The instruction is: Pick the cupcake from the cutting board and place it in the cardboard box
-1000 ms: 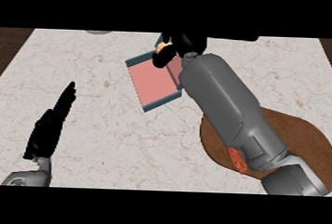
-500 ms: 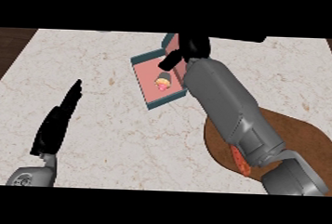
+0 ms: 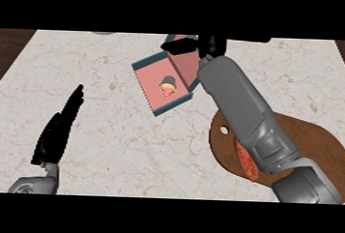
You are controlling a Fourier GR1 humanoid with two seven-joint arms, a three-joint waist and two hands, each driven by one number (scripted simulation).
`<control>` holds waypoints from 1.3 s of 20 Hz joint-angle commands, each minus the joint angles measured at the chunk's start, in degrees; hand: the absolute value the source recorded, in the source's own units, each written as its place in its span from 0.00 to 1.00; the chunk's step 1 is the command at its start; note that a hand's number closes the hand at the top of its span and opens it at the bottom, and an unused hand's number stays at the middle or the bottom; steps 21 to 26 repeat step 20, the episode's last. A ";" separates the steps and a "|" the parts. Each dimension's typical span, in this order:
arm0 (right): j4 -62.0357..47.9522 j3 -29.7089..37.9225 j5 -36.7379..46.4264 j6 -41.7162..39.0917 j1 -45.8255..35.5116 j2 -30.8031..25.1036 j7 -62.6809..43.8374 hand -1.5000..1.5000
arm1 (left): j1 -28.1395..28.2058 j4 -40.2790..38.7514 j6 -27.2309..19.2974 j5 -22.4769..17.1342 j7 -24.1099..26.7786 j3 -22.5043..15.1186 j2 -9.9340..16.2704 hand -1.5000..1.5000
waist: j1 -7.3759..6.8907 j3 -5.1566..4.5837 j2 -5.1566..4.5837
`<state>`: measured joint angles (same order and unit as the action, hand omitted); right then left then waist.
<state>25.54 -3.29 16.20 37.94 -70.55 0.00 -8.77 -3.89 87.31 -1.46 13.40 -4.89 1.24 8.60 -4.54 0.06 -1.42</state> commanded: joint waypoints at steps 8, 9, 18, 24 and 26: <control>3.78 14.60 -11.52 2.05 5.02 -6.33 14.58 0.00 | 0.50 0.40 0.65 -1.37 -1.93 2.98 1.82 0.50 | 3.40 -0.01 0.97; 2.97 15.16 -11.50 1.62 5.63 -8.12 15.38 0.00 | 3.19 2.49 -1.38 0.53 -1.07 0.25 -0.93 0.50 | 3.21 -0.01 1.00; 10.87 18.40 -16.83 -13.99 18.77 -19.02 20.18 0.00 | 5.38 2.74 0.16 -1.78 0.43 3.96 1.28 0.50 | 4.38 -0.04 1.40; 16.00 17.21 -17.57 -18.74 23.29 -20.74 18.12 0.00 | 3.85 5.23 2.59 -3.39 -4.29 4.87 3.17 0.50 | 5.17 -0.04 1.74; 16.00 17.21 -17.57 -18.74 23.29 -20.74 18.12 0.00 | 3.85 5.23 2.59 -3.39 -4.29 4.87 3.17 0.50 | 5.17 -0.04 1.74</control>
